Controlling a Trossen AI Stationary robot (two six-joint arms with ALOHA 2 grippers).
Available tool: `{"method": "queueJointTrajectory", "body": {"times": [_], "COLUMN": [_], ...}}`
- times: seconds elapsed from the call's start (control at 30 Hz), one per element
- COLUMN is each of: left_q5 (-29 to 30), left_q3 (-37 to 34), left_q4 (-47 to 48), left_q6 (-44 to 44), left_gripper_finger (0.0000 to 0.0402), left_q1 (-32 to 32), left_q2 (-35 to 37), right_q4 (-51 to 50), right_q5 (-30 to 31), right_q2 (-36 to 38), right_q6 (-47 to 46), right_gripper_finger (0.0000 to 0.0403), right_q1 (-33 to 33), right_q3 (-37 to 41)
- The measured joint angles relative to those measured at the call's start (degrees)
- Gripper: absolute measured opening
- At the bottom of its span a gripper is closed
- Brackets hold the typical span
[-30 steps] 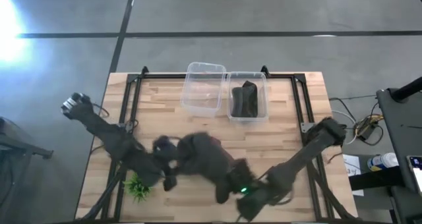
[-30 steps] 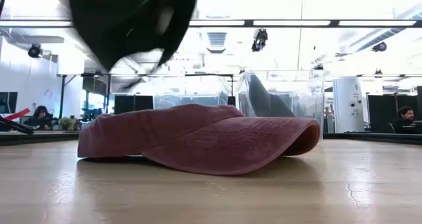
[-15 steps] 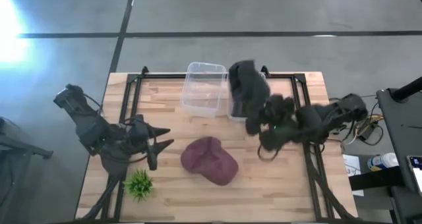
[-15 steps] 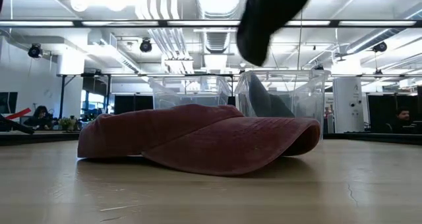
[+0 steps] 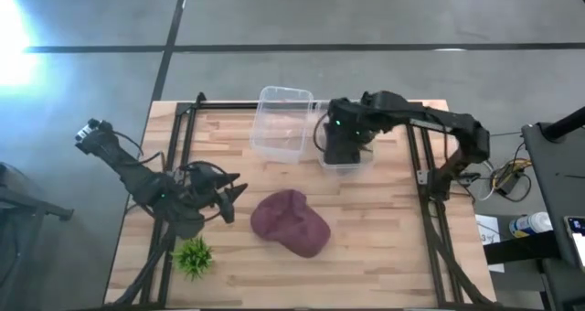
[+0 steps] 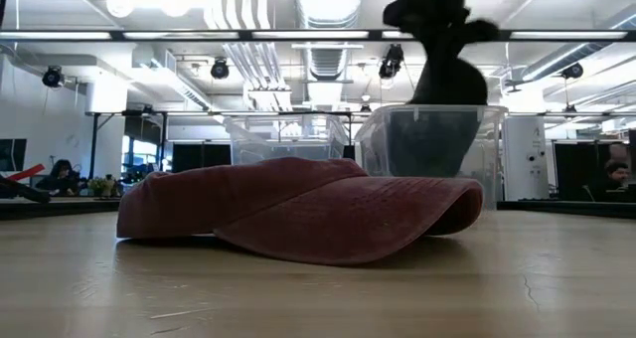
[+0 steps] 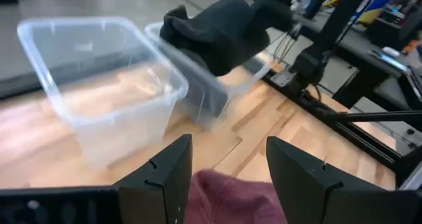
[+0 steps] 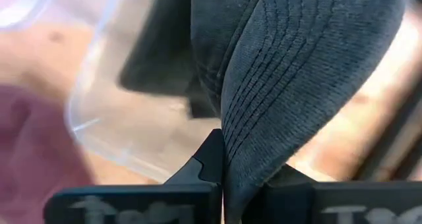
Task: Pick & Place hat
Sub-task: Put the black cap into the right transparent bin, then put the red cap into the left transparent bin
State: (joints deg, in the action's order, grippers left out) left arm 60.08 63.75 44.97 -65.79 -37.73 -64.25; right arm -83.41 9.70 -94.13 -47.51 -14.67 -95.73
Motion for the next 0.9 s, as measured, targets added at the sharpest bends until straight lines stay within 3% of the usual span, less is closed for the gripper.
{"method": "queueJointTrajectory", "body": {"times": [0.2,0.33,0.57,0.9], "left_q5": [-3.2,-4.6,-6.5,-9.9], "left_q3": [-4.9,-7.3,-11.4,-16.0], "left_q4": [-1.1,-2.0,-5.9,-17.1], "left_q6": [-8.1,-11.5,-12.7,-4.2], "left_gripper_finger": [0.0188,0.0188,0.0188,0.0188], "left_q1": [0.3,0.3,1.8,4.3], "left_q2": [0.0,0.0,0.0,0.0], "right_q4": [2.0,2.0,2.4,5.1], "right_q5": [-9.7,-14.3,-10.5,-1.1], "right_q2": [-5.2,-6.2,-2.9,5.3], "right_q6": [5.9,7.2,4.5,1.0], "right_gripper_finger": [0.0024,0.0039,0.0071,0.0195], "right_q1": [-6.8,-6.9,-4.6,-0.5], "right_q3": [2.4,2.8,0.1,-0.4]}}
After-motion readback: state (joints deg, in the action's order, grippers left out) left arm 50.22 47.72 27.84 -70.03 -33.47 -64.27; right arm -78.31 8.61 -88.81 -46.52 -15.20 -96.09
